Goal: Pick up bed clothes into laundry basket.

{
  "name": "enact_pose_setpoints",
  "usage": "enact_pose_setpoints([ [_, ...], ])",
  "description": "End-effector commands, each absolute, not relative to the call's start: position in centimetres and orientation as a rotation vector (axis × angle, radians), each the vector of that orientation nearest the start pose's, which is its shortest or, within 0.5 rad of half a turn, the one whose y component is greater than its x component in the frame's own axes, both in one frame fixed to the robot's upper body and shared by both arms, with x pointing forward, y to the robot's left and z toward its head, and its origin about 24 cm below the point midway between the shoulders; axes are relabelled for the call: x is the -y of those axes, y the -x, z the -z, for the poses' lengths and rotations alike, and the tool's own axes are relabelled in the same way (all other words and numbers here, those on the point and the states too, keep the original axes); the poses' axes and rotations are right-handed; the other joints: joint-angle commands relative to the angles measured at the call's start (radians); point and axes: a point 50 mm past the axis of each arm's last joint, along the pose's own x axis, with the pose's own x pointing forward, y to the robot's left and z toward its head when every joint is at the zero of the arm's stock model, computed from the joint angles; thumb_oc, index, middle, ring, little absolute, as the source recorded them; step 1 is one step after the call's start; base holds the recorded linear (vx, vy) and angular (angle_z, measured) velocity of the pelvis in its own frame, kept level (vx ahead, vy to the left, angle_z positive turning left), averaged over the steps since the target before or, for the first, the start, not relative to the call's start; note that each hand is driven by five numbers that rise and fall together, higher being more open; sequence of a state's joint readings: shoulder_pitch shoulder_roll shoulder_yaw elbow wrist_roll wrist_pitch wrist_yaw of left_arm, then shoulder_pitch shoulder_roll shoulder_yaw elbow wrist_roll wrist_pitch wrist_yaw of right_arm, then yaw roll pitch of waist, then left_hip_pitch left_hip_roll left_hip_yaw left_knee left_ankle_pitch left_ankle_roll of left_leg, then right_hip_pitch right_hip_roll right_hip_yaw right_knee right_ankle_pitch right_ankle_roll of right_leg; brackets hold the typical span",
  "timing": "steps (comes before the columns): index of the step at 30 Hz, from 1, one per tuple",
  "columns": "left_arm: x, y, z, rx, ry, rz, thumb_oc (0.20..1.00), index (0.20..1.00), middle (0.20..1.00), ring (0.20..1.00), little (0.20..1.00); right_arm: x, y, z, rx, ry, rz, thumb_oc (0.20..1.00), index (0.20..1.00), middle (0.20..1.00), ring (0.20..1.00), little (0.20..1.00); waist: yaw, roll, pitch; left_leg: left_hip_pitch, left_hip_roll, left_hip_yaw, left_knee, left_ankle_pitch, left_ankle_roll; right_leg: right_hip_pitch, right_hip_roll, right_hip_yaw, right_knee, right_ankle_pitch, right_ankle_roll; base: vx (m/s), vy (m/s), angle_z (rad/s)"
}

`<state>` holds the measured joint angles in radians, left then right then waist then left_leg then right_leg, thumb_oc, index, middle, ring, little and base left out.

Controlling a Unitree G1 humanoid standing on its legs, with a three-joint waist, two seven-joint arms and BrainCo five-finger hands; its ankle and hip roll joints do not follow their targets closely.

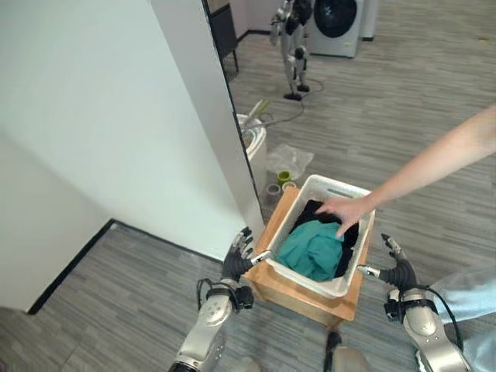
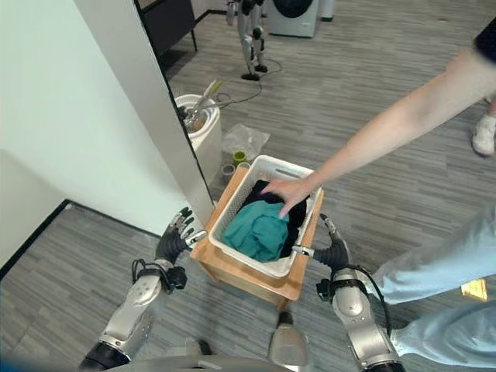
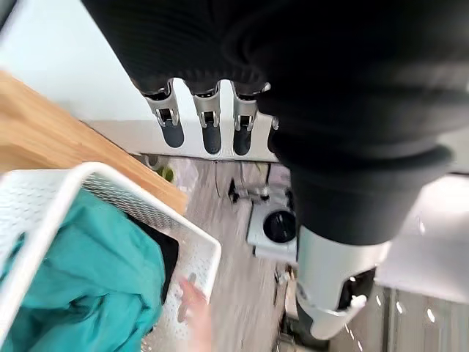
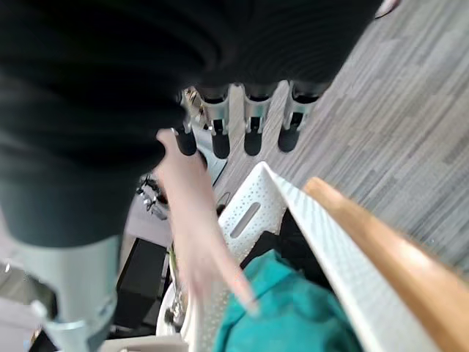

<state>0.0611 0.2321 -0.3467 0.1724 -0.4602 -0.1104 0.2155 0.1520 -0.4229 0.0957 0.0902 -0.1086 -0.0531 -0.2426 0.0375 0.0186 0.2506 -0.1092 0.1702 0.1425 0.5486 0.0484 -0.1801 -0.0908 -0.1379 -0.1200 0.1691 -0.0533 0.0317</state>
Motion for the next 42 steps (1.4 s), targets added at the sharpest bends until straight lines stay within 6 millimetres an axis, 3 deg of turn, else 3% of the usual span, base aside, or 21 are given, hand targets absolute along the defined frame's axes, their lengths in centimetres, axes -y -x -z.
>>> enact_pose_setpoints([
  [1, -12.7, -24.3, -1.8, -0.075, 0.267, 0.046, 1.0, 1.0, 1.0, 1.0, 1.0, 23.0, -22.3, -4.0, 0.016, 0.558, 0.16, 1.0, 1.0, 1.0, 1.0, 1.0, -0.027, 0.0, 0.025, -0.08, -0.012, 0.046, -0.034, 0.132, 0.013, 0.299, 0.07, -0.05, -0.256, -0.054, -0.003, 0.0, -0.077, -0.54],
  [2, -12.8, -24.2, -1.6, -0.083, 0.268, 0.043, 1.0, 1.0, 1.0, 1.0, 1.0, 23.0, -22.3, -3.8, 0.007, 0.56, 0.16, 1.0, 1.0, 1.0, 1.0, 1.0, -0.024, -0.001, 0.025, -0.087, -0.011, 0.063, -0.054, 0.118, 0.026, 0.304, 0.072, -0.051, -0.256, -0.055, -0.005, 0.06, -0.048, -0.73],
  [3, -12.8, -24.0, -1.4, -0.095, 0.272, 0.035, 1.0, 1.0, 1.0, 1.0, 1.0, 23.0, -22.1, -3.7, -0.003, 0.555, 0.164, 1.0, 1.0, 1.0, 1.0, 1.0, -0.023, 0.005, 0.022, -0.08, -0.019, 0.092, -0.156, 0.084, 0.049, 0.308, 0.074, -0.049, -0.256, -0.057, 0.002, 0.06, -0.047, -0.41],
  [5, -12.8, -24.0, -1.3, -0.1, 0.265, 0.039, 1.0, 1.0, 1.0, 1.0, 1.0, 23.1, -22.0, -3.6, -0.005, 0.551, 0.167, 1.0, 1.0, 1.0, 1.0, 1.0, -0.022, 0.01, 0.019, -0.07, -0.027, 0.107, -0.232, 0.074, 0.054, 0.311, 0.078, -0.052, -0.256, -0.06, 0.008, 0.08, -0.005, -0.05],
  [8, -12.7, -23.8, -1.0, -0.111, 0.26, 0.044, 1.0, 1.0, 1.0, 1.0, 1.0, 23.1, -22.1, -3.6, -0.001, 0.557, 0.166, 1.0, 1.0, 1.0, 1.0, 1.0, -0.039, 0.039, 0.002, 0.03, -0.019, 0.158, -0.483, 0.105, 0.053, 0.326, 0.095, -0.082, -0.256, -0.074, 0.025, 0.1, 0.01, 0.14],
  [12, -13.0, -23.4, -0.4, -0.136, 0.263, 0.022, 1.0, 1.0, 1.0, 1.0, 1.0, 22.6, -22.4, -3.2, -0.015, 0.564, 0.137, 1.0, 1.0, 1.0, 1.0, 1.0, -0.043, 0.061, -0.019, 0.089, -0.032, 0.124, -0.549, 0.112, 0.055, 0.334, 0.106, -0.089, -0.256, -0.085, 0.029, 0.07, 0.016, 0.08],
  [17, -13.4, -22.9, 0.4, -0.173, 0.276, 0.003, 1.0, 1.0, 1.0, 1.0, 1.0, 21.8, -22.5, -2.6, -0.035, 0.56, 0.094, 1.0, 1.0, 1.0, 1.0, 1.0, -0.019, 0.065, -0.035, 0.104, -0.037, 0.109, -0.606, 0.146, 0.053, 0.33, 0.104, -0.09, -0.256, -0.086, 0.035, 0.04, 0.009, -0.2],
  [23, -13.6, -22.8, 0.6, -0.184, 0.277, -0.009, 1.0, 1.0, 1.0, 1.0, 1.0, 21.6, -22.9, -3.3, 0.002, 0.558, 0.09, 1.0, 1.0, 1.0, 1.0, 1.0, 0.014, 0.064, -0.026, 0.066, -0.017, 0.1, -0.604, 0.197, 0.027, 0.331, 0.114, -0.132, -0.256, -0.091, 0.033, 0.01, -0.02, 0.19],
  [27, -14.1, -22.9, 0.1, -0.157, 0.308, -0.04, 1.0, 1.0, 1.0, 1.0, 1.0, 21.4, -23.8, -4.4, 0.052, 0.6, 0.061, 1.0, 1.0, 1.0, 1.0, 1.0, 0.05, 0.057, -0.004, 0.025, -0.057, 0.004, -0.588, 0.177, 0.014, 0.316, 0.093, -0.155, -0.256, -0.084, 0.04, -0.09, 0.01, 0.28],
  [28, -14.2, -22.9, 0.0, -0.151, 0.33, -0.05, 1.0, 1.0, 1.0, 1.0, 1.0, 21.3, -24.2, -5.0, 0.083, 0.604, 0.061, 1.0, 1.0, 1.0, 1.0, 1.0, 0.051, 0.048, 0.01, 0.033, -0.045, 0.039, -0.557, 0.136, 0.031, 0.299, 0.071, -0.179, -0.256, -0.073, 0.044, -0.26, 0.004, 0.41],
  [30, -14.3, -22.9, -0.1, -0.145, 0.337, -0.051, 1.0, 1.0, 1.0, 1.0, 1.0, 21.3, -24.3, -5.2, 0.09, 0.604, 0.065, 1.0, 1.0, 1.0, 1.0, 1.0, 0.049, 0.044, 0.007, 0.033, -0.036, 0.058, -0.527, 0.114, 0.04, 0.284, 0.064, -0.191, -0.256, -0.067, 0.042, -0.18, -0.005, 0.51],
  [31, -14.4, -22.7, 0.0, -0.145, 0.339, -0.052, 1.0, 1.0, 1.0, 1.0, 1.0, 21.3, -24.3, -5.3, 0.095, 0.598, 0.065, 1.0, 1.0, 1.0, 1.0, 1.0, 0.042, 0.03, 0.003, 0.063, -0.031, 0.076, -0.463, 0.055, 0.05, 0.27, 0.047, -0.218, -0.256, -0.057, 0.039, -0.09, -0.006, 0.49],
  [32, -14.4, -22.7, 0.0, -0.145, 0.339, -0.052, 1.0, 1.0, 1.0, 1.0, 1.0, 21.3, -24.3, -5.3, 0.095, 0.598, 0.065, 1.0, 1.0, 1.0, 1.0, 1.0, 0.041, 0.031, 0.002, 0.059, -0.03, 0.076, -0.462, 0.056, 0.05, 0.267, 0.047, -0.218, -0.256, -0.056, 0.039, -0.11, -0.009, 0.42],
  [34, -14.6, -22.1, 0.4, -0.169, 0.344, -0.056, 1.0, 1.0, 1.0, 1.0, 1.0, 21.2, -23.9, -4.9, 0.077, 0.59, 0.06, 1.0, 1.0, 1.0, 1.0, 1.0, 0.024, 0.017, -0.013, 0.143, -0.034, 0.092, -0.432, -0.039, 0.059, 0.25, 0.03, -0.264, -0.256, -0.041, 0.04, -0.09, 0.01, 0.33],
  [37, -14.8, -21.9, 0.5, -0.174, 0.348, -0.063, 1.0, 1.0, 1.0, 1.0, 1.0, 21.4, -23.7, -4.8, 0.069, 0.597, 0.066, 1.0, 1.0, 1.0, 1.0, 1.0, 0.007, 0.009, -0.026, 0.185, -0.012, 0.137, -0.425, -0.055, 0.056, 0.233, 0.012, -0.309, -0.256, -0.028, 0.041, -0.09, 0.046, 0.67],
  [38, -14.8, -21.9, 0.5, -0.177, 0.345, -0.062, 1.0, 1.0, 1.0, 1.0, 1.0, 21.6, -23.7, -4.7, 0.065, 0.599, 0.08, 1.0, 1.0, 1.0, 1.0, 1.0, -0.014, 0.009, -0.031, 0.233, 0.021, 0.188, -0.422, -0.067, 0.046, 0.227, 0.001, -0.36, -0.253, -0.021, 0.041, -0.1, 0.066, 0.75],
  [39, -14.8, -21.9, 0.5, -0.177, 0.345, -0.062, 1.0, 1.0, 1.0, 1.0, 1.0, 21.6, -23.7, -4.7, 0.065, 0.599, 0.079, 1.0, 1.0, 1.0, 1.0, 1.0, -0.015, 0.009, -0.03, 0.233, 0.021, 0.187, -0.422, -0.067, 0.046, 0.228, 0.001, -0.362, -0.253, -0.022, 0.041, -0.11, 0.068, 0.79],
  [42, -14.8, -22.4, 0.1, -0.162, 0.33, -0.046, 1.0, 1.0, 1.0, 1.0, 1.0, 22.1, -23.8, -4.9, 0.068, 0.602, 0.114, 1.0, 1.0, 1.0, 1.0, 1.0, -0.058, 0.016, -0.049, 0.298, 0.094, 0.304, -0.424, -0.062, 0.018, 0.218, -0.016, -0.438, -0.245, -0.026, 0.041, -0.07, 0.102, 1.1],
])
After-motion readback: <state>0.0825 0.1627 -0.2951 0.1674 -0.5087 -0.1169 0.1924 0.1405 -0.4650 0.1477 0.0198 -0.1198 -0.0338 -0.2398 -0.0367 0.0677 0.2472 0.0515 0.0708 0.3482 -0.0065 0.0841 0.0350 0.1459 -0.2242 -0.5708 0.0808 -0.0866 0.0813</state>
